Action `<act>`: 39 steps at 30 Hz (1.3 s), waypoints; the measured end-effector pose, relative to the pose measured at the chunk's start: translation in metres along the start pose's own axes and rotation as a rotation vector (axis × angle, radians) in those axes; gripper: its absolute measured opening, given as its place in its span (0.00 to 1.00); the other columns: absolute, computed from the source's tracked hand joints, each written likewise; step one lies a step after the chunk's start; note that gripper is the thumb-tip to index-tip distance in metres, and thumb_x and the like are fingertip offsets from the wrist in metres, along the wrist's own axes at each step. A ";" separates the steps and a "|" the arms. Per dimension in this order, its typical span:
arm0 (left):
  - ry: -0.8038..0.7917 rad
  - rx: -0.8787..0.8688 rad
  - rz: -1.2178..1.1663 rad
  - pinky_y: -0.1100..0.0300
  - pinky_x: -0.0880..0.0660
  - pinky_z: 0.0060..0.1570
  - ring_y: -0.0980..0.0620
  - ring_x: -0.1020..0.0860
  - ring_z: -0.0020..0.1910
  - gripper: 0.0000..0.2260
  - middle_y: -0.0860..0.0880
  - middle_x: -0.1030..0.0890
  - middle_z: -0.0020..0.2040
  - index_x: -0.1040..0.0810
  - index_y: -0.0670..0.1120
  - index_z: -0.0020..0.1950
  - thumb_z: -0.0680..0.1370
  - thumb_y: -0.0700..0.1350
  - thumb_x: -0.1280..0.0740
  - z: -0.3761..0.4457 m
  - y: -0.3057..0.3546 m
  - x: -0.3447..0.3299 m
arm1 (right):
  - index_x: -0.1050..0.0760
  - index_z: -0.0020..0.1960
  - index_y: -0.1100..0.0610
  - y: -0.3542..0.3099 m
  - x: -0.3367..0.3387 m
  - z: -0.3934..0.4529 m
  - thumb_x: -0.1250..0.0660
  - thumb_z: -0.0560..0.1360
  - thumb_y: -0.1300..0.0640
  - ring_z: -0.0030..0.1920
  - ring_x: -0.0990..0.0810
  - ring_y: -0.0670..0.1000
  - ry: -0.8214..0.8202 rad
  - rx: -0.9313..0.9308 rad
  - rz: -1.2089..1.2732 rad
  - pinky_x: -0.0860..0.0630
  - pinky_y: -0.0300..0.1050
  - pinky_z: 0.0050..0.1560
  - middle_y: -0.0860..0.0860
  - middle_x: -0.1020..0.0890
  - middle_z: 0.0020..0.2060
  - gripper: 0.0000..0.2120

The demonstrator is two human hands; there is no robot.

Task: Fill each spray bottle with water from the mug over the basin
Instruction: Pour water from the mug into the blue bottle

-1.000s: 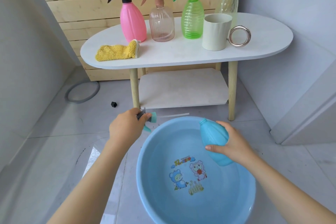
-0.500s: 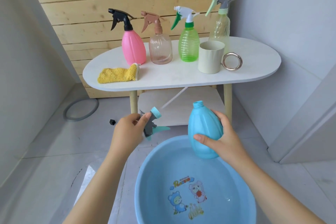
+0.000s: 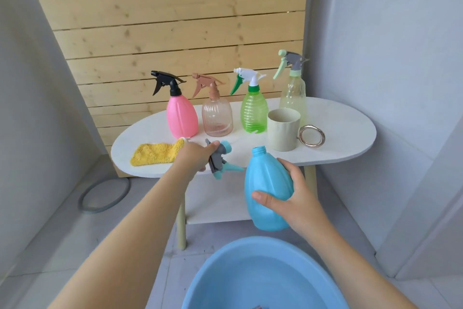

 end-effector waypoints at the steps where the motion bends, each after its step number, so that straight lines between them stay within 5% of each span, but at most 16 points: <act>1: -0.013 0.005 0.032 0.60 0.37 0.29 0.51 0.31 0.28 0.22 0.46 0.28 0.32 0.31 0.43 0.34 0.77 0.60 0.37 0.009 0.004 -0.003 | 0.37 0.67 0.40 0.002 -0.001 0.004 0.22 0.57 0.42 0.59 0.27 0.41 0.001 0.002 -0.003 0.27 0.43 0.56 0.36 0.28 0.59 0.42; 7: 0.036 0.020 0.105 0.60 0.34 0.33 0.50 0.32 0.29 0.19 0.46 0.27 0.32 0.29 0.43 0.35 0.78 0.55 0.37 0.051 0.012 -0.010 | 0.37 0.65 0.41 0.014 -0.008 0.019 0.21 0.62 0.49 0.56 0.28 0.36 0.008 0.007 -0.023 0.31 0.31 0.48 0.33 0.30 0.56 0.37; 9: 0.060 0.012 0.153 0.60 0.32 0.37 0.48 0.29 0.33 0.18 0.47 0.26 0.33 0.27 0.41 0.37 0.78 0.53 0.38 0.060 0.014 -0.014 | 0.38 0.66 0.42 0.022 -0.011 0.021 0.21 0.62 0.49 0.57 0.27 0.41 0.001 -0.014 -0.017 0.29 0.35 0.49 0.36 0.28 0.58 0.38; 14: 0.106 -0.002 0.143 0.60 0.35 0.28 0.50 0.31 0.28 0.15 0.46 0.24 0.31 0.26 0.39 0.38 0.78 0.49 0.39 0.058 0.019 -0.019 | 0.39 0.69 0.42 0.033 -0.013 0.020 0.22 0.63 0.47 0.60 0.27 0.44 0.001 -0.043 -0.059 0.28 0.41 0.54 0.40 0.28 0.62 0.40; 18: 0.232 -0.230 0.057 0.57 0.27 0.40 0.47 0.22 0.39 0.10 0.47 0.18 0.44 0.22 0.43 0.50 0.77 0.47 0.38 0.027 0.037 -0.014 | 0.40 0.70 0.41 0.032 -0.009 0.017 0.23 0.60 0.40 0.61 0.28 0.45 0.013 -0.032 -0.084 0.28 0.45 0.59 0.40 0.29 0.64 0.43; 21: 0.118 -0.390 -0.107 0.63 0.28 0.41 0.54 0.24 0.41 0.07 0.53 0.20 0.43 0.21 0.47 0.51 0.77 0.45 0.37 -0.016 0.053 -0.025 | 0.40 0.71 0.43 0.030 -0.003 0.016 0.27 0.59 0.35 0.62 0.28 0.43 0.032 -0.031 -0.075 0.28 0.45 0.61 0.40 0.30 0.64 0.44; 23: -0.147 -0.381 -0.159 0.72 0.31 0.43 0.58 0.24 0.49 0.10 0.55 0.21 0.50 0.21 0.50 0.56 0.77 0.42 0.38 -0.042 0.052 -0.049 | 0.40 0.72 0.43 0.029 -0.001 0.016 0.28 0.62 0.34 0.62 0.27 0.42 0.019 -0.044 -0.007 0.29 0.42 0.59 0.39 0.29 0.63 0.43; 25: -0.449 -0.342 -0.170 0.66 0.32 0.55 0.58 0.27 0.61 0.17 0.57 0.23 0.60 0.24 0.54 0.64 0.75 0.47 0.36 -0.065 0.043 -0.076 | 0.41 0.73 0.42 0.029 0.000 0.015 0.33 0.63 0.34 0.60 0.27 0.39 0.000 -0.067 0.062 0.29 0.41 0.58 0.35 0.28 0.61 0.41; 28: -0.754 -0.333 -0.248 0.57 0.32 0.63 0.57 0.26 0.64 0.28 0.56 0.22 0.62 0.33 0.57 0.71 0.71 0.53 0.32 -0.092 0.038 -0.101 | 0.42 0.72 0.39 0.030 0.002 0.014 0.37 0.65 0.34 0.58 0.26 0.39 -0.018 -0.099 0.149 0.28 0.43 0.59 0.37 0.27 0.61 0.37; 35: -0.619 -0.291 -0.338 0.53 0.25 0.61 0.53 0.21 0.58 0.42 0.50 0.24 0.63 0.42 0.64 0.72 0.66 0.53 0.22 -0.086 0.033 -0.108 | 0.37 0.69 0.35 0.035 -0.008 0.021 0.42 0.68 0.26 0.65 0.28 0.42 -0.180 -0.150 0.260 0.32 0.51 0.67 0.38 0.27 0.64 0.31; 37: -0.546 -0.266 -0.360 0.50 0.25 0.61 0.51 0.21 0.58 0.48 0.50 0.25 0.63 0.42 0.65 0.72 0.58 0.57 0.19 -0.079 0.030 -0.105 | 0.32 0.70 0.46 0.025 0.007 0.028 0.46 0.77 0.37 0.64 0.32 0.39 -0.099 -0.098 0.092 0.38 0.38 0.66 0.44 0.27 0.64 0.25; 39: -0.441 -0.250 -0.314 0.50 0.26 0.61 0.51 0.24 0.60 0.52 0.50 0.28 0.65 0.43 0.62 0.74 0.56 0.58 0.19 -0.072 0.028 -0.098 | 0.29 0.67 0.55 0.011 0.035 0.042 0.46 0.81 0.48 0.66 0.34 0.45 0.096 -0.014 -0.120 0.40 0.36 0.64 0.52 0.29 0.63 0.19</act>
Point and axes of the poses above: each hand's wrist, its own z-axis towards the middle knuckle, its own x-axis out of the back of the hand, y = z × x, the point moved 10 cm from there along z, towards the middle knuckle
